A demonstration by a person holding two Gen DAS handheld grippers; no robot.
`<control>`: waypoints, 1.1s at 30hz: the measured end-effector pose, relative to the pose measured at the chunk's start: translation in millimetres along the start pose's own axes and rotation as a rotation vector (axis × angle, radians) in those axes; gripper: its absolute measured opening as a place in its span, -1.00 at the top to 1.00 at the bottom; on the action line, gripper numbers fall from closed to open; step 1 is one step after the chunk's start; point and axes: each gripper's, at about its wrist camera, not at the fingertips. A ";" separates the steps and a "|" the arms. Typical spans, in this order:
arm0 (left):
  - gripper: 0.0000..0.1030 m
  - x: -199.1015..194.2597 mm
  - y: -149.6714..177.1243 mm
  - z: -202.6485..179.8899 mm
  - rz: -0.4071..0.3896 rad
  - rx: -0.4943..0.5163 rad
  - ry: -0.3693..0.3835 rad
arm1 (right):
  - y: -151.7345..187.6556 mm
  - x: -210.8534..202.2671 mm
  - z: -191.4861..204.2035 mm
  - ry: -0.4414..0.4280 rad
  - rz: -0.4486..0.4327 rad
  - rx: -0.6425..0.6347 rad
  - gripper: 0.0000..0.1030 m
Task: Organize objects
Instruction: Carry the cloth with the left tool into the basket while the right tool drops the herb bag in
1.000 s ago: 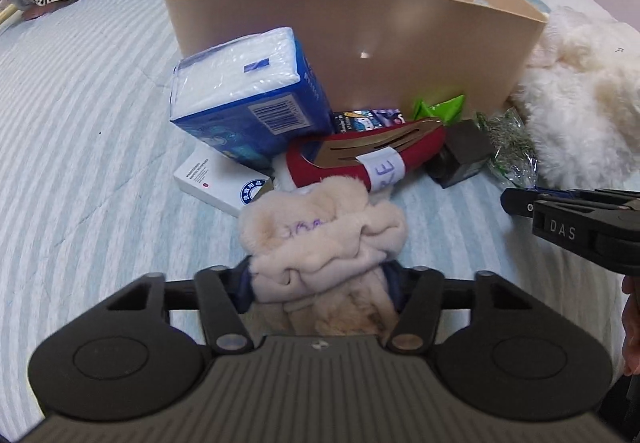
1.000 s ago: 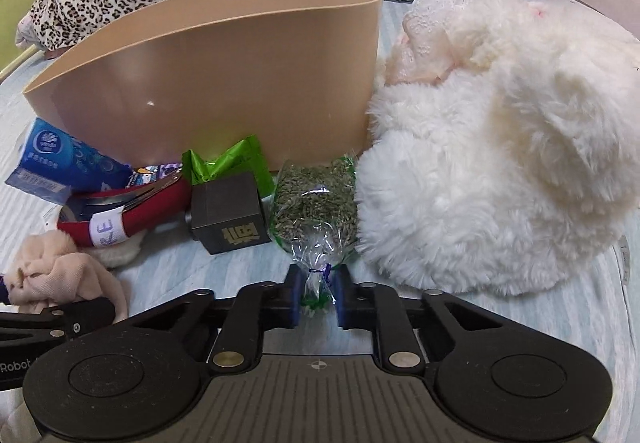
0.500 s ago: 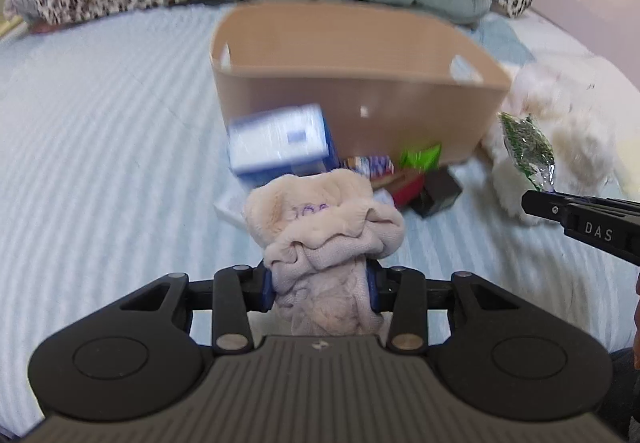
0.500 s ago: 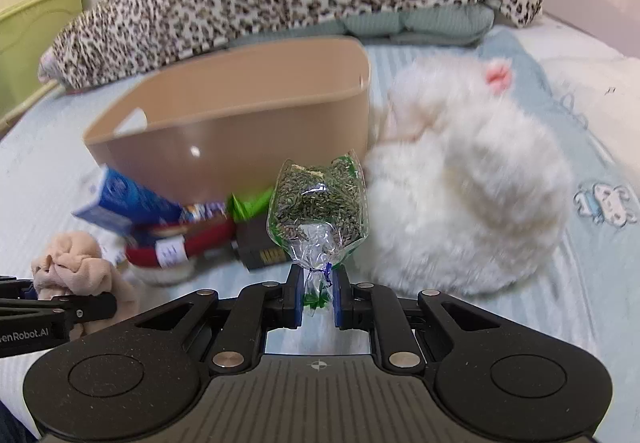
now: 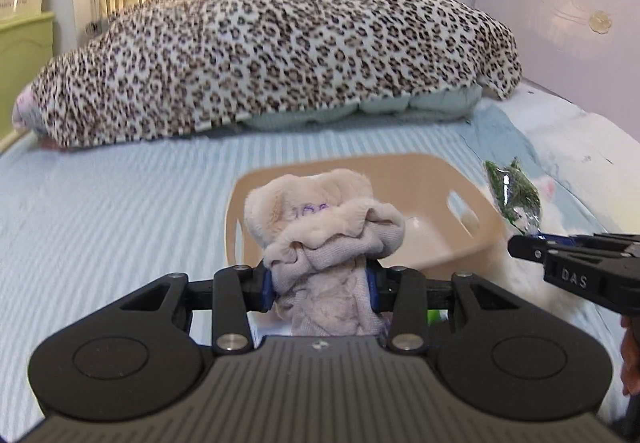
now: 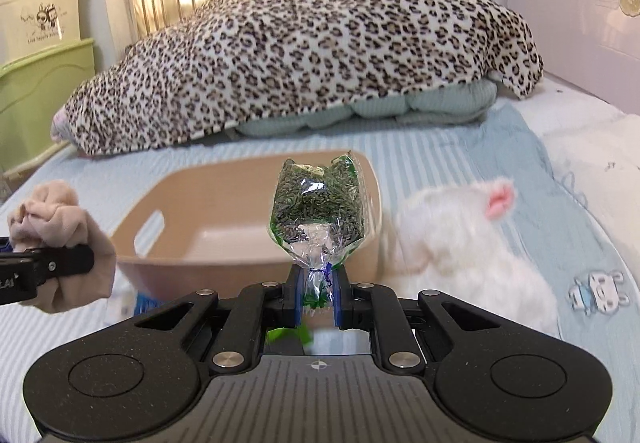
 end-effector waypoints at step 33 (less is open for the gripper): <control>-0.79 103.9 -21.4 20.7 0.146 0.023 -0.108 | -30.5 75.2 38.6 0.059 0.079 -0.063 -0.49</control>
Point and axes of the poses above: each gripper's, at about its wrist camera, not at the fingertips, and x roughly the way its jaws point, z to its left, y to its underside, and after that the axes turned 13 degrees about y, right-handed
